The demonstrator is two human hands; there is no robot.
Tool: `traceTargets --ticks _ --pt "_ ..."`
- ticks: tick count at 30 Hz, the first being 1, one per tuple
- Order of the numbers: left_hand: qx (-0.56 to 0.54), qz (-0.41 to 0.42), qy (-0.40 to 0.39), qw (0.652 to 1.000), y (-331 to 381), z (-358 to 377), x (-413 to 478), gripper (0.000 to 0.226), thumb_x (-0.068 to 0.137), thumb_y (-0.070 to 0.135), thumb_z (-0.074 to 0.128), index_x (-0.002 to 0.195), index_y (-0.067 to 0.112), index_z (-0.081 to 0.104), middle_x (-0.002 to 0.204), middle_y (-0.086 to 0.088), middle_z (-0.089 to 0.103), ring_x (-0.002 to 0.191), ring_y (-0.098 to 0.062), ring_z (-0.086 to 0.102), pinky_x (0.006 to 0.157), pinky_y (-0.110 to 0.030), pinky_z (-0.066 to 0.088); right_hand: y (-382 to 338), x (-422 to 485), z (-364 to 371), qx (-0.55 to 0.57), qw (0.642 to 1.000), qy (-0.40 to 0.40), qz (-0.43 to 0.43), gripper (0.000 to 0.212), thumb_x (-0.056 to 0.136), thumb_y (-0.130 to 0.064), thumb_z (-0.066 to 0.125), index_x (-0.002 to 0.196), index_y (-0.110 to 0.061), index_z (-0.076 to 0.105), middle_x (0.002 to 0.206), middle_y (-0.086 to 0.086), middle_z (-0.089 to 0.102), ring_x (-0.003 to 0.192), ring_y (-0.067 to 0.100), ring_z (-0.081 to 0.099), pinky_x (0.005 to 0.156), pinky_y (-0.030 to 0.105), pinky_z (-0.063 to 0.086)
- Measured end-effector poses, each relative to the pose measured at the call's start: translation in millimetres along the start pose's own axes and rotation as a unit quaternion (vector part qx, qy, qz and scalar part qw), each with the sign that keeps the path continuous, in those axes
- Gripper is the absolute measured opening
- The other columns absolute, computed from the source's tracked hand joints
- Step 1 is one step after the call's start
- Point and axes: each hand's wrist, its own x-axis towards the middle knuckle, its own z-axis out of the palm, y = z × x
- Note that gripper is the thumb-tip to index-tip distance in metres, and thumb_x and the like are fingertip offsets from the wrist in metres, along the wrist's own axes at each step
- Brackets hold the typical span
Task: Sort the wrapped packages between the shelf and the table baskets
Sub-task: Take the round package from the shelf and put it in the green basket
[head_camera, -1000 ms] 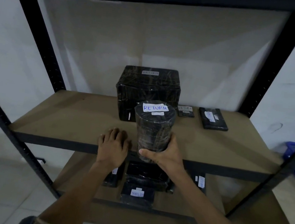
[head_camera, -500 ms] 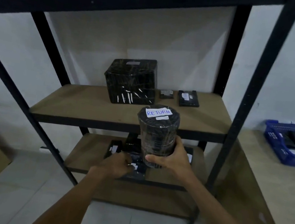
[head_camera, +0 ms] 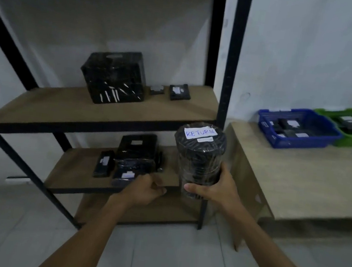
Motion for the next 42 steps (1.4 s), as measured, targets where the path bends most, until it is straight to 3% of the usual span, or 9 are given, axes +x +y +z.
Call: traceTargets --ticks 7,10,17,21,24,29,33,38,42 --pt "0.011 0.017 -0.135 0.991 52 75 -18 0.045 0.067 0.052 0.060 0.093 0.018 0.072 0.098 0.002 0.072 0.092 -0.012 0.066 0.087 -0.033 0.053 37 -67 -65 -0.040 0.996 0.064 0.057 0.102 0.027 -0.055 0.090 0.116 -0.035 0.045 0.113 -0.014 0.061 0.107 0.009 0.060 0.092 0.039 0.053" --pt "0.035 0.024 -0.163 0.986 81 103 -11 0.026 0.083 0.037 0.066 0.099 0.017 0.071 0.100 0.001 0.070 0.092 -0.012 0.064 0.086 -0.031 0.052 45 -79 -100 -0.036 0.993 0.092 0.058 0.105 0.029 -0.052 0.091 0.121 -0.030 0.045 0.114 -0.012 0.061 0.105 0.010 0.060 0.090 0.038 0.054" --pt "0.023 0.046 -0.177 0.983 166 162 22 0.014 0.085 0.030 0.066 0.092 0.019 0.071 0.092 0.003 0.071 0.086 -0.010 0.067 0.082 -0.030 0.055 69 -87 -201 -0.015 0.992 0.112 0.059 0.099 0.038 -0.040 0.094 0.121 -0.031 0.041 0.112 -0.014 0.059 0.106 0.011 0.059 0.088 0.032 0.054" --pt "0.024 0.052 -0.167 0.984 228 208 45 0.015 0.089 0.031 0.065 0.097 0.019 0.069 0.095 0.001 0.070 0.080 -0.005 0.063 0.069 -0.015 0.051 86 -89 -275 -0.042 0.990 0.119 0.057 0.099 0.045 -0.038 0.093 0.127 -0.027 0.040 0.118 -0.008 0.059 0.107 0.013 0.057 0.088 0.029 0.052" --pt "0.049 0.066 -0.183 0.980 274 243 67 0.020 0.090 0.031 0.062 0.102 0.017 0.069 0.101 0.000 0.071 0.090 -0.012 0.065 0.078 -0.026 0.052 103 -88 -331 -0.034 0.990 0.122 0.064 0.099 0.047 -0.037 0.093 0.129 -0.026 0.039 0.121 -0.007 0.057 0.111 0.013 0.056 0.090 0.031 0.052" --pt "0.074 0.051 -0.195 0.977 341 291 99 0.041 0.090 0.040 0.064 0.122 0.015 0.060 0.107 -0.004 0.068 0.090 -0.014 0.063 0.080 -0.024 0.050 131 -78 -412 -0.036 0.987 0.136 0.077 0.099 0.047 -0.040 0.092 0.129 -0.027 0.038 0.122 -0.006 0.057 0.112 0.016 0.056 0.092 0.040 0.053" --pt "0.103 0.068 -0.201 0.972 388 318 139 0.043 0.090 0.044 0.062 0.123 0.017 0.060 0.102 0.001 0.066 0.088 -0.012 0.061 0.067 -0.018 0.043 153 -50 -466 -0.016 0.982 0.165 0.092 0.095 0.044 -0.037 0.094 0.123 -0.030 0.041 0.115 -0.009 0.059 0.108 0.015 0.058 0.089 0.036 0.053" --pt "0.114 0.082 -0.213 0.967 441 351 213 0.043 0.091 0.044 0.060 0.125 0.018 0.058 0.105 0.002 0.062 0.095 -0.014 0.062 0.079 -0.025 0.048 181 2 -526 -0.016 0.978 0.179 0.105 0.098 0.042 -0.040 0.093 0.125 -0.030 0.041 0.115 -0.009 0.060 0.107 0.014 0.059 0.090 0.038 0.053" --pt "0.099 0.089 -0.224 0.965 485 376 277 0.044 0.092 0.043 0.060 0.127 0.017 0.057 0.106 0.003 0.060 0.094 -0.012 0.060 0.076 -0.023 0.047 203 46 -574 -0.014 0.972 0.197 0.128 0.103 0.031 -0.054 0.087 0.122 -0.032 0.043 0.114 -0.011 0.061 0.107 0.013 0.060 0.089 0.040 0.053"
